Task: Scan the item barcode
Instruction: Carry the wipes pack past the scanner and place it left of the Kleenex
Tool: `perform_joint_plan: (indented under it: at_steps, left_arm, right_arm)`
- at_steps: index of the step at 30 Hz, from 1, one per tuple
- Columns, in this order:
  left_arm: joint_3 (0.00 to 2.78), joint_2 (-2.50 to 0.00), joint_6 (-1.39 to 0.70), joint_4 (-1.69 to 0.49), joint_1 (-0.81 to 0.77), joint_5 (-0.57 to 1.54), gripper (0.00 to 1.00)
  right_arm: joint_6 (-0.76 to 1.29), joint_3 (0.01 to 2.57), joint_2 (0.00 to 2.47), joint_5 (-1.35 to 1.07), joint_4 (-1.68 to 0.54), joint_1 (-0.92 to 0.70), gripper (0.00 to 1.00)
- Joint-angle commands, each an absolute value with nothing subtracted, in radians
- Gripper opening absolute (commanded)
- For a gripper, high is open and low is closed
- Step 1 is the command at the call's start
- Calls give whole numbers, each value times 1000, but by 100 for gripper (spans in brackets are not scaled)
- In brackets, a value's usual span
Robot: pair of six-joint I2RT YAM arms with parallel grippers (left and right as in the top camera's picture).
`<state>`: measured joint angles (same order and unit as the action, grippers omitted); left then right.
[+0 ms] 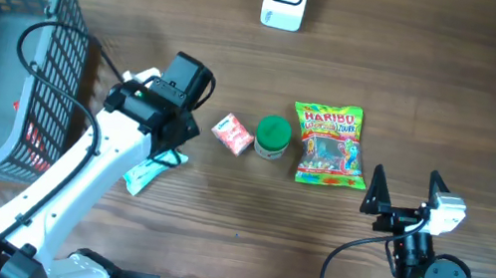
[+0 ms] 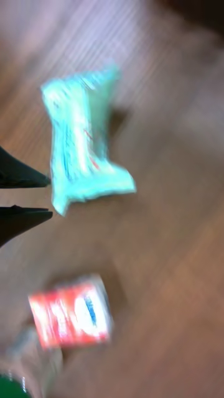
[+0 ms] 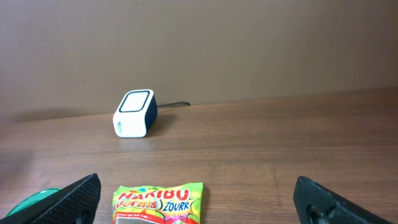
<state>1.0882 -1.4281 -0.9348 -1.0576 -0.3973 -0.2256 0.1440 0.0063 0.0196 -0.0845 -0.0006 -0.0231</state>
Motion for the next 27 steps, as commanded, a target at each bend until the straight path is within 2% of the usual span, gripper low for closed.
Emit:
perform_joint_plan:
  at_steps: [1, 7, 14, 27]
  left_arm:
    - [1091, -1429, -1052, -1143, -396, -225, 4]
    - [1002, -1444, -1056, -1082, -395, -236, 4]
    - [786, -1548, -1055, -816, -332, -237, 4]
    - [767, -1581, -1012, -572, -309, -159, 4]
  right_arm:
    - [131, 5, 16, -75, 2, -27, 100]
    - [132, 5, 16, -75, 2, -27, 100]
    - [131, 5, 16, -75, 2, -27, 100]
    - [131, 5, 16, -75, 2, -27, 100]
